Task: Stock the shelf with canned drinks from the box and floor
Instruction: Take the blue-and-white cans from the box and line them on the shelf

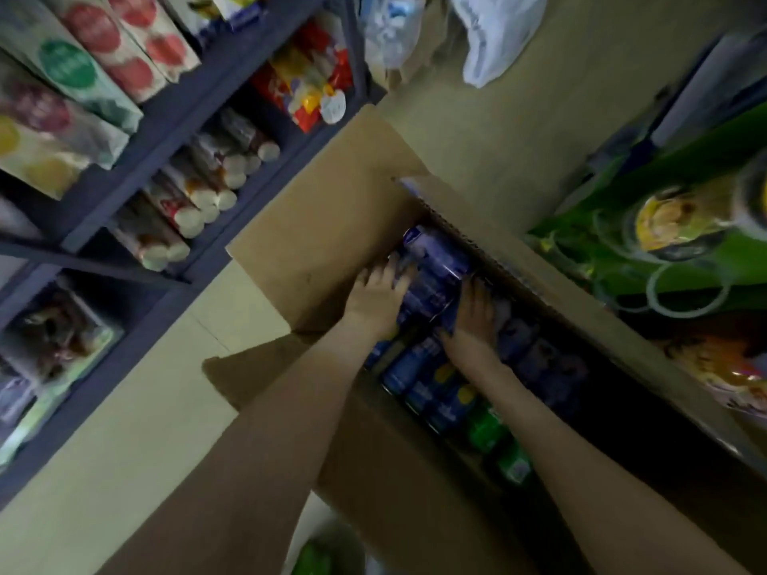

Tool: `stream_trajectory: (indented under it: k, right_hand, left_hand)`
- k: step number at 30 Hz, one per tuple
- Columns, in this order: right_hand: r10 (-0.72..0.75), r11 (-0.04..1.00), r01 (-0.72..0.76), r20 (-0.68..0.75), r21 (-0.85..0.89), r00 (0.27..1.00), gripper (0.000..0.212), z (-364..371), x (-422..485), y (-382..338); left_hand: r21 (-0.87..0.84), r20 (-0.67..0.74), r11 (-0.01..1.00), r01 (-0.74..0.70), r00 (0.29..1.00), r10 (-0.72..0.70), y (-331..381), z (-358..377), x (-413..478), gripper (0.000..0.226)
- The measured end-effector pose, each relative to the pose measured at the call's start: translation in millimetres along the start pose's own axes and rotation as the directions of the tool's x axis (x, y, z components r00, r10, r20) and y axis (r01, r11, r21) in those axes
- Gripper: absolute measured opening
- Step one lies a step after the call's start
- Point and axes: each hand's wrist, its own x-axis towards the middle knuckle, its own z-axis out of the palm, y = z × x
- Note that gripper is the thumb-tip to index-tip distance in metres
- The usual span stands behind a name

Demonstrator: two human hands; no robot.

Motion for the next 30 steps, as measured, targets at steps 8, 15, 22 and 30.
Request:
stream_trajectory:
  k: [8,15,22,30]
  right_hand:
    - [0.035,0.999,-0.037,-0.224,-0.005,0.974,0.08,14,59,-6]
    - [0.065,0.975,-0.009,-0.249,0.22,0.966,0.074,20,59,0]
    - [0.053,0.956,0.009,-0.202,0.294,0.978,0.061,27,26,11]
    - [-0.119,0.954,0.161,-0.173,0.253,0.978,0.057,17,-36,29]
  left_hand:
    - [-0.018,-0.156,0.995,-0.103,0.983,0.099,8,48,30,0.091]
    - [-0.046,-0.197,0.994,-0.095,0.977,0.084,4,50,22,0.093]
    - [0.097,-0.305,0.987,-0.127,0.94,0.151,8,44,12,0.097]
    - [0.261,-0.148,0.901,-0.346,0.908,0.392,16,26,11,0.07]
